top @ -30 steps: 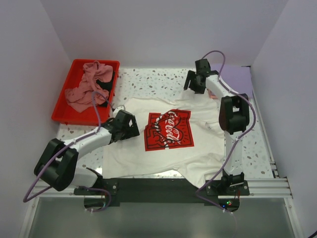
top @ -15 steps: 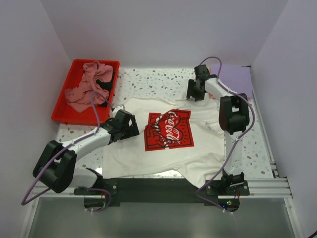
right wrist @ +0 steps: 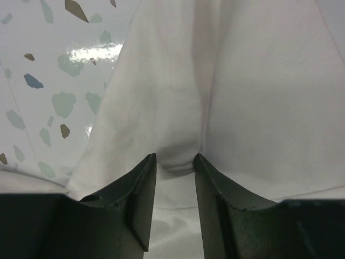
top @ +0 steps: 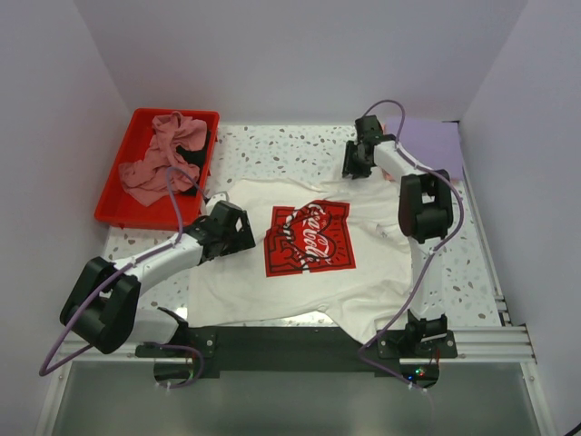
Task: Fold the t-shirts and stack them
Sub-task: Flatten the tshirt out
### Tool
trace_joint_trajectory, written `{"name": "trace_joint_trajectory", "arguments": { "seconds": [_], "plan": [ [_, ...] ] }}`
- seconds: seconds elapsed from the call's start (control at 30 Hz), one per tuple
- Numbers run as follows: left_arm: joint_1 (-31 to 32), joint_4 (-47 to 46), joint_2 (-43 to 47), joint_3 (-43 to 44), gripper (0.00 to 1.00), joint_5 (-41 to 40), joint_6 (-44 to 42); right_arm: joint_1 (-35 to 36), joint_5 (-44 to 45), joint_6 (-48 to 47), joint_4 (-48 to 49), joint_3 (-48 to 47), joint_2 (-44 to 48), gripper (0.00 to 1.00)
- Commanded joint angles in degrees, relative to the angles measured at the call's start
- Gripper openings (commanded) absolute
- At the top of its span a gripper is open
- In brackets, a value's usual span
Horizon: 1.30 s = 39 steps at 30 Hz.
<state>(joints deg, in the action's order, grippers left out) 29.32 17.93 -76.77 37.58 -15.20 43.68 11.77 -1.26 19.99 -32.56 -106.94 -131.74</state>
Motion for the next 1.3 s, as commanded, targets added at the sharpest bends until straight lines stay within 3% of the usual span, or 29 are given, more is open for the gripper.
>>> {"name": "trace_joint_trajectory", "arguments": {
  "seconds": [0.0, 0.13, 0.23, 0.5, 0.6, 0.87, 1.13, 1.27],
  "plan": [
    [-0.3, -0.9, 0.6, -0.7, 1.00, -1.0, -1.1, -0.3, -1.2, 0.3, 1.5, -3.5, -1.5, 0.37],
    [-0.3, -0.7, 0.6, -0.8, 1.00, -1.1, -0.9, -0.3, -2.3, 1.2, 3.0, -2.5, -0.9, 0.07],
    [-0.3, -0.8, 0.6, -0.8, 1.00, -1.1, -0.9, -0.3, -3.0, 1.6, 3.3, -2.4, -0.2, 0.00],
    [-0.3, -0.9, 0.7, -0.3, 1.00, -1.0, -1.0, 0.3, -8.3, 6.5, 5.7, 0.3, 4.0, 0.00],
    [-0.3, -1.0, 0.5, -0.3, 1.00, -1.1, -1.0, 1.0, -12.2, 10.5, 8.9, 2.1, 5.3, 0.00],
    [-0.3, -0.8, 0.4, -0.3, 1.00, -1.1, -1.1, 3.3, -12.5, 23.2, 17.2, 5.5, 7.5, 0.00],
    [-0.3, -0.7, 0.3, -0.3, 1.00, -1.4, -1.6, 6.7, -10.6, 26.5, 25.5, 0.3, 1.3, 0.00],
    [-0.3, -0.3, 0.6, -0.2, 1.00, -1.4, -1.6, 7.6, -7.8, 24.5, 29.4, -6.3, -4.9, 0.06]
  ]
}}
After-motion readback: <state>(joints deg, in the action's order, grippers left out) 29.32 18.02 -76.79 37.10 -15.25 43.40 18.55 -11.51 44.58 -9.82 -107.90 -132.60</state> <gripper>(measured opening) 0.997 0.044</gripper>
